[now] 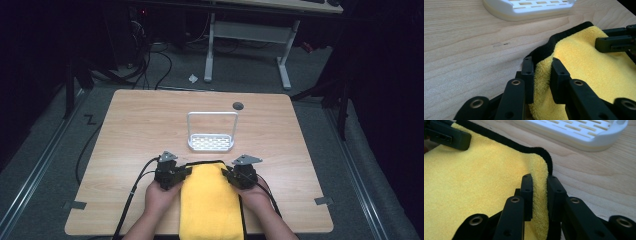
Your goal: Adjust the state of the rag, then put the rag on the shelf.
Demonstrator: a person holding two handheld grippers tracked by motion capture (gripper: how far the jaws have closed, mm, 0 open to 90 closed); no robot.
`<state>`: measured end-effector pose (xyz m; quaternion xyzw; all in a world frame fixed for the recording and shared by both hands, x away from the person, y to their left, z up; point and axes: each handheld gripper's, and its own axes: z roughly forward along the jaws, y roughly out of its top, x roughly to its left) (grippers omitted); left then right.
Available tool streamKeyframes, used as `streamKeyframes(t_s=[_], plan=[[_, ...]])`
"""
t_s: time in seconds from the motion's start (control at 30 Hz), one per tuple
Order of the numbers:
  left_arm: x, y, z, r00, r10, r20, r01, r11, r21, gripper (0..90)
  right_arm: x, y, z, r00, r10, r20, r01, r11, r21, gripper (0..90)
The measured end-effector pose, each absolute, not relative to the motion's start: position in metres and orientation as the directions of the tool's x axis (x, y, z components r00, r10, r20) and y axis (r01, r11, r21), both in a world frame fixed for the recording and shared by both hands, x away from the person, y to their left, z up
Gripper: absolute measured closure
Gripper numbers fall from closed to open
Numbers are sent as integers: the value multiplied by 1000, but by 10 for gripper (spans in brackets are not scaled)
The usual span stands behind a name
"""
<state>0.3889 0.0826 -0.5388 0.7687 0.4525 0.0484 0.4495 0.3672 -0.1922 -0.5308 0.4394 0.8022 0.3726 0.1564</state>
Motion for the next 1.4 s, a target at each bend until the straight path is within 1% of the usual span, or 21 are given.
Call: streamKeyframes(t_s=[0.1,0.17,0.3,0.5,0.67,0.8,0.87,0.93,1.07,1.17,1.27,1.4], plan=[[389,83,-539,583,743,-330,652,-185,736,756,366,-191,-530,-563,824,63,584,343,736,787],[388,82,-538,589,747,-308,635,-193,748,773,365,-191,-528,-565,824,45,570,350,743,787],[387,82,-536,590,752,-293,620,-190,761,808,362,-192,-522,-561,826,48,551,330,766,787],[381,81,-529,601,752,-272,586,-182,790,820,355,-191,-514,-565,825,23,508,326,798,784],[371,86,-511,613,746,-260,523,-137,841,823,350,-192,-502,-562,827,29,477,295,828,784],[366,87,-498,628,737,-251,485,-119,866,822,344,-192,-491,-565,825,1,427,292,856,783],[364,87,-492,640,732,-235,463,-123,878,822,342,-193,-485,-563,827,-14,407,292,866,783],[362,86,-485,642,741,-198,437,-141,888,822,340,-194,-479,-561,828,-15,392,282,876,783],[365,88,-475,638,741,-209,427,-116,897,823,340,-194,-468,-564,825,-44,344,283,896,782],[366,88,-467,637,740,-216,416,-95,904,825,342,-196,-460,-574,819,-13,342,254,905,783],[365,86,-456,646,739,-191,383,-97,919,828,342,-197,-453,-561,828,-19,321,239,917,783],[363,85,-439,652,737,-178,351,-86,932,827,343,-196,-443,-530,848,-25,312,223,924,783]])
